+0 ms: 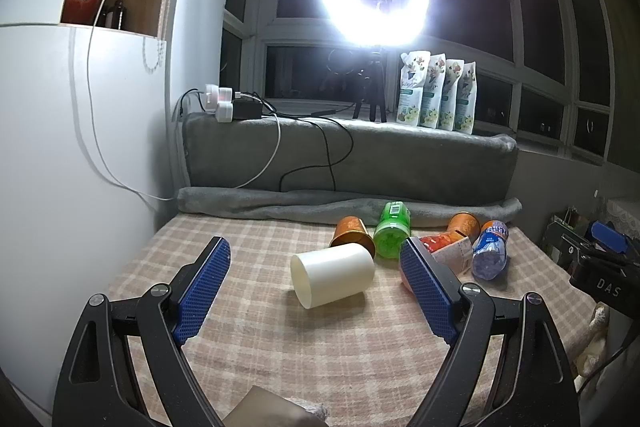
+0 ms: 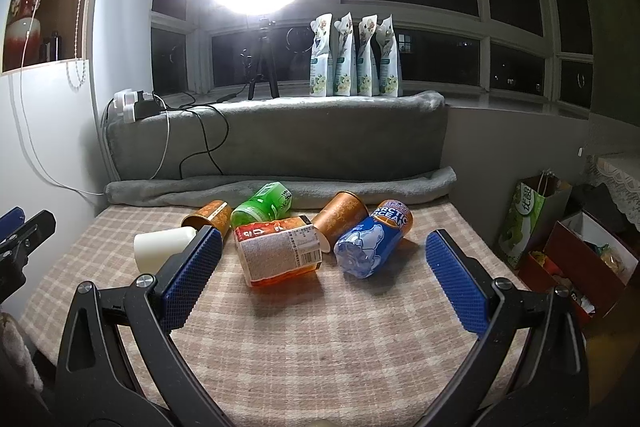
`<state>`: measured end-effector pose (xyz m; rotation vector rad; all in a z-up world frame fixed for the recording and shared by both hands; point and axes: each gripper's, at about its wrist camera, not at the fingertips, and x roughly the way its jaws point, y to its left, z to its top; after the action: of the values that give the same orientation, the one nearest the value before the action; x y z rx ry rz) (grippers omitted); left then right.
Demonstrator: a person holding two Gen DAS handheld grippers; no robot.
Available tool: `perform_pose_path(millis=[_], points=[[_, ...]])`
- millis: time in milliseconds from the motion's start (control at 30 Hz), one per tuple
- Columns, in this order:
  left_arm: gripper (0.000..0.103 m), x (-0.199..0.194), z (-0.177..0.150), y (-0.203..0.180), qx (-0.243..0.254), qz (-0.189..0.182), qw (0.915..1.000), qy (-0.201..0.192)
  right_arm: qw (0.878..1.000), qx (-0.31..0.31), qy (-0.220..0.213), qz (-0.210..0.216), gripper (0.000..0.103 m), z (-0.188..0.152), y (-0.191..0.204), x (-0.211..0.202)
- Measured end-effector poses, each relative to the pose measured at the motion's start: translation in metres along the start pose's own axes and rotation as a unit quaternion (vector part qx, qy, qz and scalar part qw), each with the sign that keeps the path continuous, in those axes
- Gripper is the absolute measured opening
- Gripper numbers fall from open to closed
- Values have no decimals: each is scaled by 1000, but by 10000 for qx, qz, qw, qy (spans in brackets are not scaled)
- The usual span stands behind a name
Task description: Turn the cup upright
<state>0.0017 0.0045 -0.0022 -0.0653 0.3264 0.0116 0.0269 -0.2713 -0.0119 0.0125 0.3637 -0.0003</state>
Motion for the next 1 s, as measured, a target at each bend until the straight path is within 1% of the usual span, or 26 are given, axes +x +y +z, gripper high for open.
perform_pose_path(millis=[1000], points=[[87, -1, -6, -2, -11, -23, 10000, 20, 10000, 2, -7, 8, 103, -1, 0, 1]])
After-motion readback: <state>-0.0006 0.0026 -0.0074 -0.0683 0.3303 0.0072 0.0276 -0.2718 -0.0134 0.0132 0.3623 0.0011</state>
